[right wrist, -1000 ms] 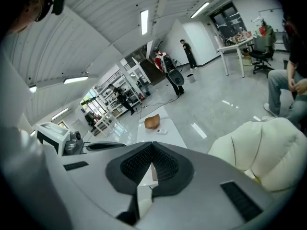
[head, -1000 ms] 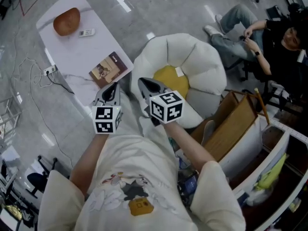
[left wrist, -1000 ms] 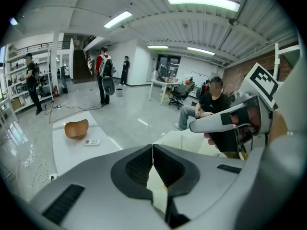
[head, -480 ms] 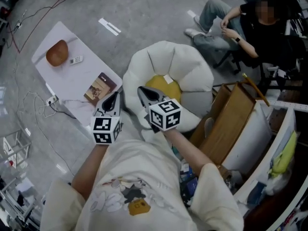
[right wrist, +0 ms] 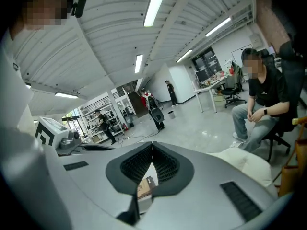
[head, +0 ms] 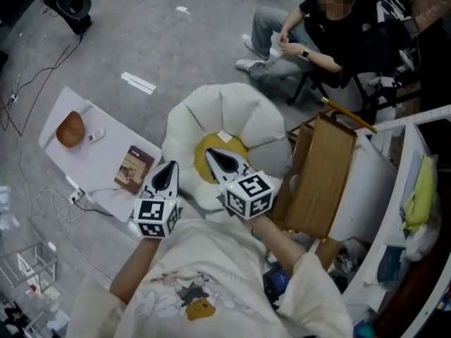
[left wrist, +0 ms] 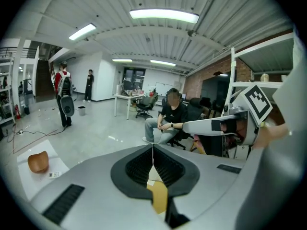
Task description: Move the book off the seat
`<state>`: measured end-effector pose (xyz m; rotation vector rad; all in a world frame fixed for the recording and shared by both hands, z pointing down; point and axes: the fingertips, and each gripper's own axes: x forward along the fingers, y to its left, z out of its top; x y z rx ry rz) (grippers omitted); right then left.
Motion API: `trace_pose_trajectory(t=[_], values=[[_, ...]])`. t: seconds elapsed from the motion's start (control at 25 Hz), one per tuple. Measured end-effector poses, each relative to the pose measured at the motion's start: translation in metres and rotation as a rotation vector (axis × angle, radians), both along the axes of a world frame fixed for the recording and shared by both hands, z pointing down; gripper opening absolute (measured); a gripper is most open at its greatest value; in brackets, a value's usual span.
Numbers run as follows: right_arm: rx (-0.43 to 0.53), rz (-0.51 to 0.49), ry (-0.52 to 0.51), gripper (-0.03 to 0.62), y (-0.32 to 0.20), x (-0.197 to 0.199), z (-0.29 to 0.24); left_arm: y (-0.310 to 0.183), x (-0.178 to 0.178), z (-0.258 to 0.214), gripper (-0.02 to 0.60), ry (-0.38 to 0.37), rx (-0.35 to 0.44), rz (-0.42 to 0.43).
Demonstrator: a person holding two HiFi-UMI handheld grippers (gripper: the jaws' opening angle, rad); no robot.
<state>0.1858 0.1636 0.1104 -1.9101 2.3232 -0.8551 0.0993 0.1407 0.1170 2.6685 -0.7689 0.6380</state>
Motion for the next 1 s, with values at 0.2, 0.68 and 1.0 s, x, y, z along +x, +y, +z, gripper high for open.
trace_pose_trajectory(t=[0.2, 0.68, 1.0], values=[[0.046, 0.075, 0.045, 0.009, 0.029, 0.023, -0.022, 0.035, 0.031, -0.018, 0.012, 0.031, 0.014, 0.108], [0.082, 0.143, 0.066, 0.009, 0.082, 0.046, -0.037, 0.080, 0.067, -0.032, 0.012, 0.072, 0.023, 0.217], [0.073, 0.125, 0.085, 0.008, 0.088, 0.041, -0.038, 0.083, 0.060, -0.034, 0.012, 0.091, -0.001, 0.162]])
